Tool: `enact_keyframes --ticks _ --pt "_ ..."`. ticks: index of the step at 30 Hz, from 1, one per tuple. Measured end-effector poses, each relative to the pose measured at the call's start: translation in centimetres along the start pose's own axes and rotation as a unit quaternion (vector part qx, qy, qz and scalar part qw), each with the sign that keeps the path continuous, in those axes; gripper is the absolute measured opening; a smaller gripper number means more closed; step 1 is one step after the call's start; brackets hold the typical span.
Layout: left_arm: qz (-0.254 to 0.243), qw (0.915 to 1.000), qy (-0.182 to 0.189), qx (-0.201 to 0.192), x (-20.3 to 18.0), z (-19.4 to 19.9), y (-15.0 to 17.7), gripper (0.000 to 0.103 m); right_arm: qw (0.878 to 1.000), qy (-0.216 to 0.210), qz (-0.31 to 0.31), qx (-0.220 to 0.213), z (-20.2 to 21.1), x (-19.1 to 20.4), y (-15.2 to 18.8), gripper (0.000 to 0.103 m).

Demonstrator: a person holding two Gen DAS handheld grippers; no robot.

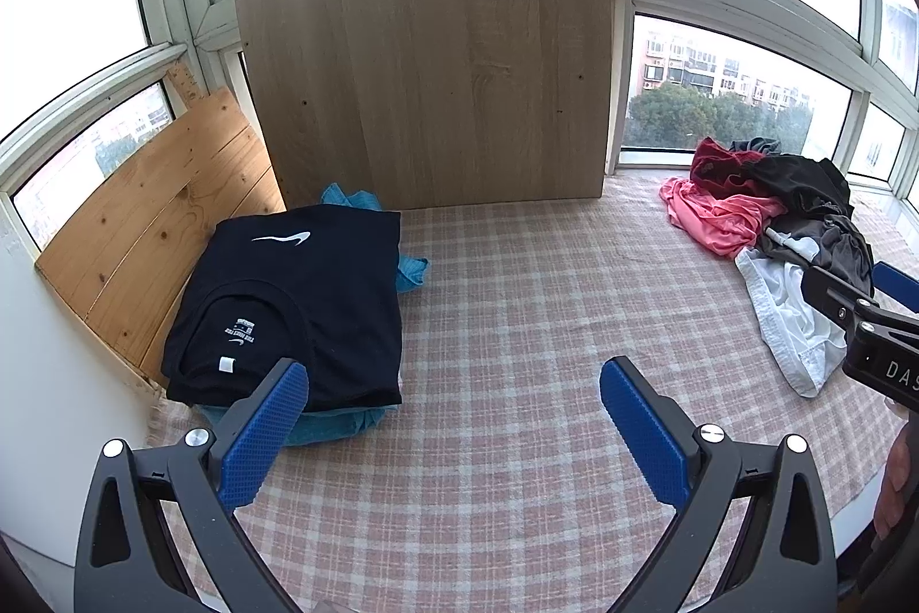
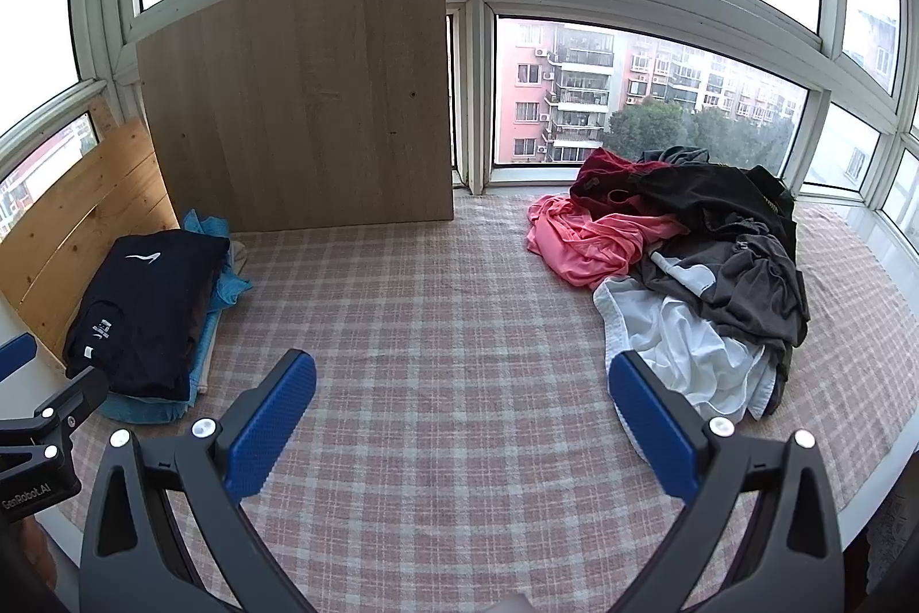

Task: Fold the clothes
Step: 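Move both tools toward the pile of clothes on the mat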

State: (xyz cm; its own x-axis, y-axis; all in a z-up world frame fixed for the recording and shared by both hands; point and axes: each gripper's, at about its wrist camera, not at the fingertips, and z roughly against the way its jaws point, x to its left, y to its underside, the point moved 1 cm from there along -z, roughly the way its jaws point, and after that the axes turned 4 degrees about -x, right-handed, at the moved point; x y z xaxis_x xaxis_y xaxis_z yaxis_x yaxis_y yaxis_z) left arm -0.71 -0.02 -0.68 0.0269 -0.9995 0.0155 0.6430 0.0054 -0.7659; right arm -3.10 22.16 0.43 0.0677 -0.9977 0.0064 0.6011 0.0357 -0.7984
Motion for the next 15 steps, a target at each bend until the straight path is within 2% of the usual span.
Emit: enact_keyframes --ticks 6,15 --pt "-0.017 0.9998 0.001 -0.005 -0.1 0.2 -0.2 0.102 1.0 -0.001 -0.001 -0.008 0.0 0.7 0.3 0.103" --pt "-0.036 0.9993 0.005 -0.009 -0.7 0.1 -0.1 0.102 1.0 0.014 -0.002 -0.008 0.9 -0.4 0.0 0.103"
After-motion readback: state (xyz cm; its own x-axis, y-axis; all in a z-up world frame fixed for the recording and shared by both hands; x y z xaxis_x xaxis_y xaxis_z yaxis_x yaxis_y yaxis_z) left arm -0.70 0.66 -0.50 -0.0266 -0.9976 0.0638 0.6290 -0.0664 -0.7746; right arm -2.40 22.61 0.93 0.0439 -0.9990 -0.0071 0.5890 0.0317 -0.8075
